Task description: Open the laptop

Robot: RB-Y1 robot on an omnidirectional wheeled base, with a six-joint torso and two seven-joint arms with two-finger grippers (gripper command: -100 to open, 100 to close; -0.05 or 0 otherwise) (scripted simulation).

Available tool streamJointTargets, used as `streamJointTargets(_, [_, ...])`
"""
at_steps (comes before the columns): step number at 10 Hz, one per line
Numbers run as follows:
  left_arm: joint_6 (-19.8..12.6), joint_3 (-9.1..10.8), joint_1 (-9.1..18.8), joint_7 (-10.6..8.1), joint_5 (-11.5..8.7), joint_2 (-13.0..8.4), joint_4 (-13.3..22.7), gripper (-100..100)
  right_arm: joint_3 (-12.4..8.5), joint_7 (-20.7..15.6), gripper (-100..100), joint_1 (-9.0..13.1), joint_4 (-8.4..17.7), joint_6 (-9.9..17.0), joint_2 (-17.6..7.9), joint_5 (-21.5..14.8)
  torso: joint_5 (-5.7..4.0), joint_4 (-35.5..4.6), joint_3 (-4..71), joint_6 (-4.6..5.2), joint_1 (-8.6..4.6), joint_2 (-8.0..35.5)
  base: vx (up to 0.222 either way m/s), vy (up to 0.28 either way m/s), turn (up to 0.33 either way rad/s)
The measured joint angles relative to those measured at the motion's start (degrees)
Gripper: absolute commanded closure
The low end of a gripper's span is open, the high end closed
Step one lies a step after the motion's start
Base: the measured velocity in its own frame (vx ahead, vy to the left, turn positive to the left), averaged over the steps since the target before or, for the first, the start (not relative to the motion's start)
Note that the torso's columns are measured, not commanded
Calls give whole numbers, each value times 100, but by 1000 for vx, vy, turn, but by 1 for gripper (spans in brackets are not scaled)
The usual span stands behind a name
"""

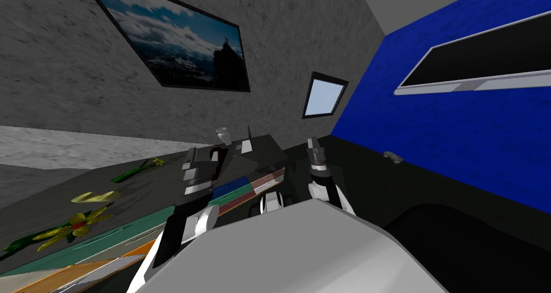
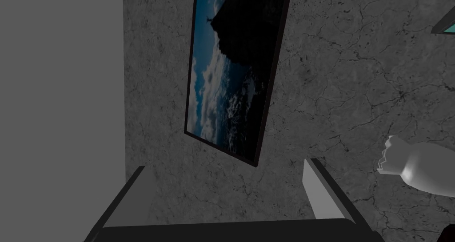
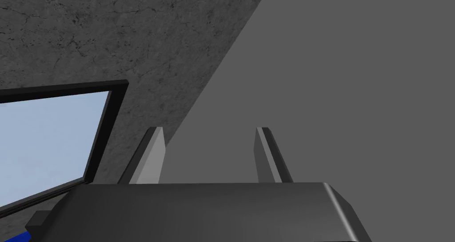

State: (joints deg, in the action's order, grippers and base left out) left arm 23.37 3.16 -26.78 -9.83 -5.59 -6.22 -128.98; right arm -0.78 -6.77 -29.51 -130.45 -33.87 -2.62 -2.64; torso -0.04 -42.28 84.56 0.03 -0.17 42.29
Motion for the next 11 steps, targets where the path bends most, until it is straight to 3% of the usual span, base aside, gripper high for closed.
streamJointTargets(4, [-239, 483, 272, -115, -127, -279, 400, -100, -1, 0, 0, -1, 0, 0, 0, 0, 8, 0, 1, -4, 29, -1, 18, -96, -199])
streamJointTargets(11, [-778, 1429, 856, -337, -346, -344, 1193, -100, -1, 0, 0, -1, 0, 0, 0, 0, 4, 1, 2, -5, 15, -3, 27, -88, -226])
